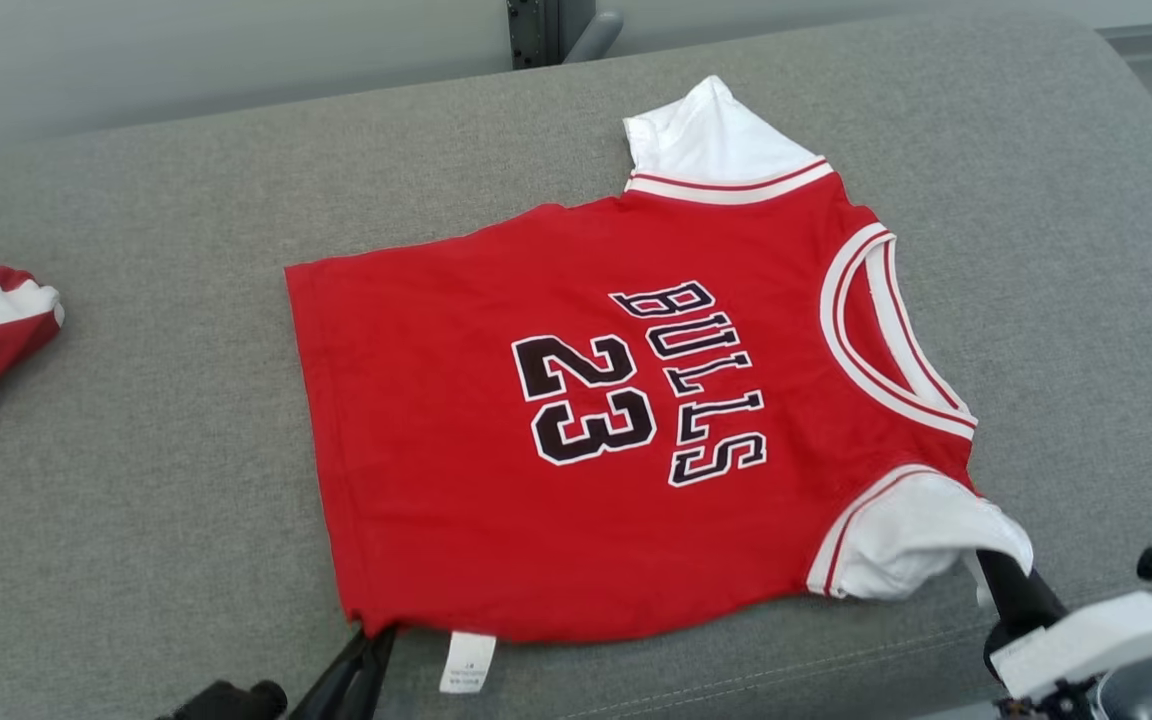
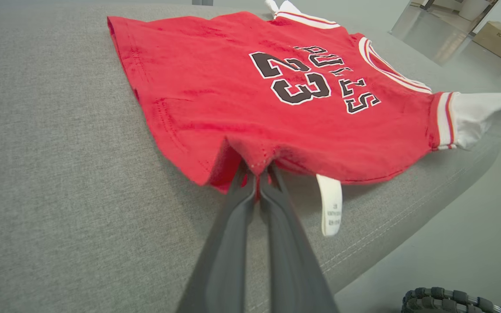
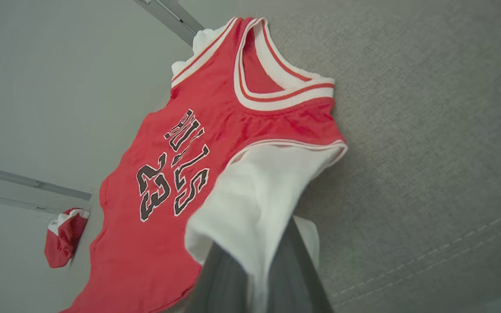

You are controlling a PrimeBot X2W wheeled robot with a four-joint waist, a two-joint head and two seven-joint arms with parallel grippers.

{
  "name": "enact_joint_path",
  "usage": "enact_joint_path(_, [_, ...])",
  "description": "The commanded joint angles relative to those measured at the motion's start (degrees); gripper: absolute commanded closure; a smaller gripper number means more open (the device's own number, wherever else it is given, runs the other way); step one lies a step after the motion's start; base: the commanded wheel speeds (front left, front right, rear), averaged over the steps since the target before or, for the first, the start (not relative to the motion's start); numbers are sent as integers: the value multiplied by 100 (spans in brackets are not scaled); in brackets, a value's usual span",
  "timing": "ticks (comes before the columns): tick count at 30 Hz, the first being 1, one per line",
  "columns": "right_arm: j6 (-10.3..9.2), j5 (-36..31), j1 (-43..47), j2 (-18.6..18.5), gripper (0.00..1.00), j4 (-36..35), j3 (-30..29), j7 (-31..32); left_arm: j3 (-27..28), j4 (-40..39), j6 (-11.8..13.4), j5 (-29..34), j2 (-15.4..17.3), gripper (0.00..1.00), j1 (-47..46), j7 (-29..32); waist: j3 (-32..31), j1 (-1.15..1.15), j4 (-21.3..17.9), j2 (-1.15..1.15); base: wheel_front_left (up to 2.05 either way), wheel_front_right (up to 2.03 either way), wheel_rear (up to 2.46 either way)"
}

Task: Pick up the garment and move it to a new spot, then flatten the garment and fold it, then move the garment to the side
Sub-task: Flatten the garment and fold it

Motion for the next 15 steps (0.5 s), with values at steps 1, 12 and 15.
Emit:
enact_joint_path(1, [0, -128, -350, 62, 100, 82, -62, 79, 76, -74, -50, -130, 86, 100, -267, 156, 223, 1, -109, 44, 0, 0, 0])
enact_joint_path(12, [0, -842, -2457, 222, 100, 908, -47, 680, 509, -231, -274, -831, 281, 100, -1569, 1139, 795, 1, 46, 44, 0, 0, 0])
enact_joint_path(15, [0, -1047, -2924, 205, 100, 1235, 28, 823, 519, 12, -274, -813, 293, 100, -1939, 1377, 944, 1, 96, 44, 0, 0, 0])
